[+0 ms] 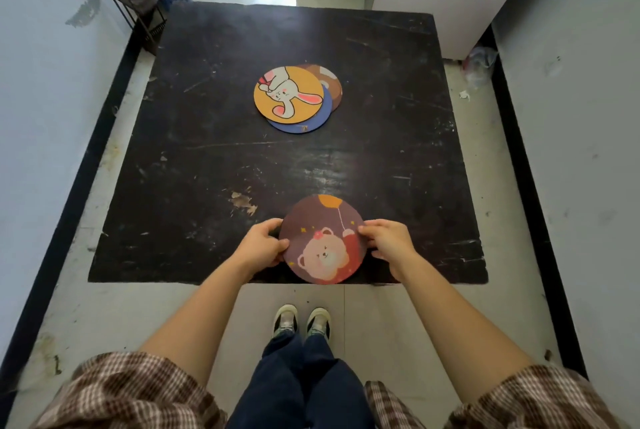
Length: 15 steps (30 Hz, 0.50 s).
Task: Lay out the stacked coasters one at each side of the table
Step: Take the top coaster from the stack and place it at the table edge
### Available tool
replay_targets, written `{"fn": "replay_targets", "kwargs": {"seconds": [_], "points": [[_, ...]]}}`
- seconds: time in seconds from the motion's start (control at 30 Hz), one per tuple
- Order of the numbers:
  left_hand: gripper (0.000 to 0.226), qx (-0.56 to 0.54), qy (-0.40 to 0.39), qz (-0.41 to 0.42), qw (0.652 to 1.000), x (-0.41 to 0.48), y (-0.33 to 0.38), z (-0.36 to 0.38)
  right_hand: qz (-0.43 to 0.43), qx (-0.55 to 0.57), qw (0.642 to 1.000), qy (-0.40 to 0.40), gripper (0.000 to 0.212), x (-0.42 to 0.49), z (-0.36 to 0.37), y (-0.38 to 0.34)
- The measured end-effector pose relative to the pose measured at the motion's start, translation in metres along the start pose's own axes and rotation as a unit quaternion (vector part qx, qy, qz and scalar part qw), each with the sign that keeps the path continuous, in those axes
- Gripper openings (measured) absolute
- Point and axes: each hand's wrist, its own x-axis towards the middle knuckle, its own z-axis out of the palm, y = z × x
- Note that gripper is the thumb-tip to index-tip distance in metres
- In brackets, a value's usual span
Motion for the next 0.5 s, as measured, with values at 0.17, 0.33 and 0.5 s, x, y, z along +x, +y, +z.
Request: {"fn": "replay_targets", "kwargs": {"seconds": [0.17, 0.33, 0.5], "points": [[0.031, -0.096, 0.150, 0.006, 0.984, 0.011, 0.004, -0.010, 0.011, -0.022, 1.000, 0.002, 0.010, 0.000, 0.015, 0.011], [0.047, -0.060, 0.187, 0.007, 0.981, 0.005, -0.015, -0.006, 0.012, -0.056, 0.998, 0.011, 0.006, -0.006, 0.028, 0.027], [0.041, 0.000, 0.228, 0.030, 0.973, 0.006, -0.018, -0.007, -0.026, -0.184, 0.982, 0.019, 0.016, -0.007, 0.030, 0.028]]}}
